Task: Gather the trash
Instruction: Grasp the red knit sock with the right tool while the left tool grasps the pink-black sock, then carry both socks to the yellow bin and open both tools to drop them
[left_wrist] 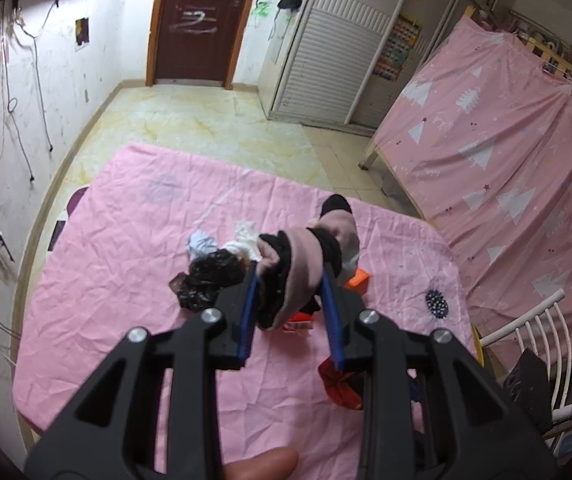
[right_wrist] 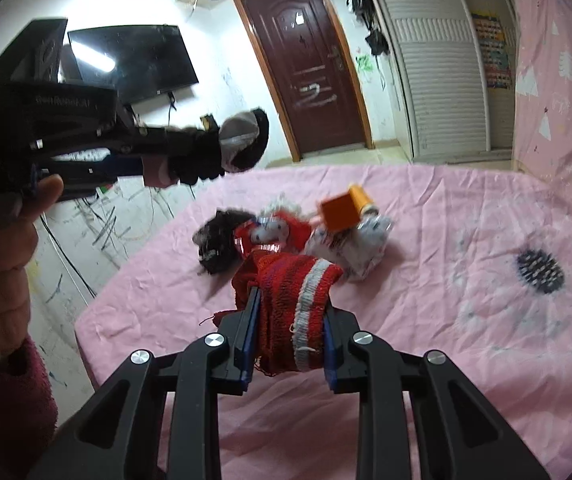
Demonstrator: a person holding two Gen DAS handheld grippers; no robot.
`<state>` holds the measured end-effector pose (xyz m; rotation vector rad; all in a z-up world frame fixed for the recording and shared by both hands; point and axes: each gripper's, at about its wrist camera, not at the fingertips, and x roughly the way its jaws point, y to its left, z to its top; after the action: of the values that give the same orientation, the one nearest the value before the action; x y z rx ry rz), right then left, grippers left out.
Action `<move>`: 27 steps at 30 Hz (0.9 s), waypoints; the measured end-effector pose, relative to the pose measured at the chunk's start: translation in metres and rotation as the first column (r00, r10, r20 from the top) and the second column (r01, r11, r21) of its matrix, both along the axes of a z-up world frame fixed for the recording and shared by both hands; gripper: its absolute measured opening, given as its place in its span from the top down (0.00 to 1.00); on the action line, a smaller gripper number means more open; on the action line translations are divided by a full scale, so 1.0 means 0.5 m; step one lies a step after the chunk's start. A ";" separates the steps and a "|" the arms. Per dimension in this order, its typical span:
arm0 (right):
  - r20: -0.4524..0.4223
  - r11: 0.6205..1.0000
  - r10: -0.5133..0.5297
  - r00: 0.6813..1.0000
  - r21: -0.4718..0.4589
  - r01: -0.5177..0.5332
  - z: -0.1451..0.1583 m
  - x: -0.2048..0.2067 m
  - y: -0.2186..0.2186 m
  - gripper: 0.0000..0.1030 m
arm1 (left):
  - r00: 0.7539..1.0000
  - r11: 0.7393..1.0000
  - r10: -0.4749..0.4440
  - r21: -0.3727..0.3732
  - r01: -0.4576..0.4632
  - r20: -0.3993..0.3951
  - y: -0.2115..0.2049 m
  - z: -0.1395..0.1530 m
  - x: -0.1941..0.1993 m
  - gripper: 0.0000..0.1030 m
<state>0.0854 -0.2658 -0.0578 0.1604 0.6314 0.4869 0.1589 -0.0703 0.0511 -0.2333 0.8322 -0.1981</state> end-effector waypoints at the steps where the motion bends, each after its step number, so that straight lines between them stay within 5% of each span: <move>1: 0.009 1.000 -0.006 1.000 0.007 0.006 0.006 -0.003 -0.006 0.81 | 1.000 1.000 -0.009 0.003 0.009 0.006 -0.007 0.004 -0.003 0.73; 12: 0.097 0.982 -0.173 0.980 0.090 0.165 0.059 -0.041 -0.169 0.81 | 0.994 0.994 -0.102 0.039 0.100 0.032 -0.112 0.026 -0.021 0.73; 27: 0.110 0.943 -0.302 0.947 0.176 0.281 0.060 -0.057 -0.322 0.81 | 0.981 0.976 -0.192 0.102 0.190 0.008 -0.262 0.012 -0.025 0.73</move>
<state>0.0567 -0.4268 -0.0277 0.3638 0.4246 0.2569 0.1462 -0.2013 0.0573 -0.0562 0.8449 -0.3368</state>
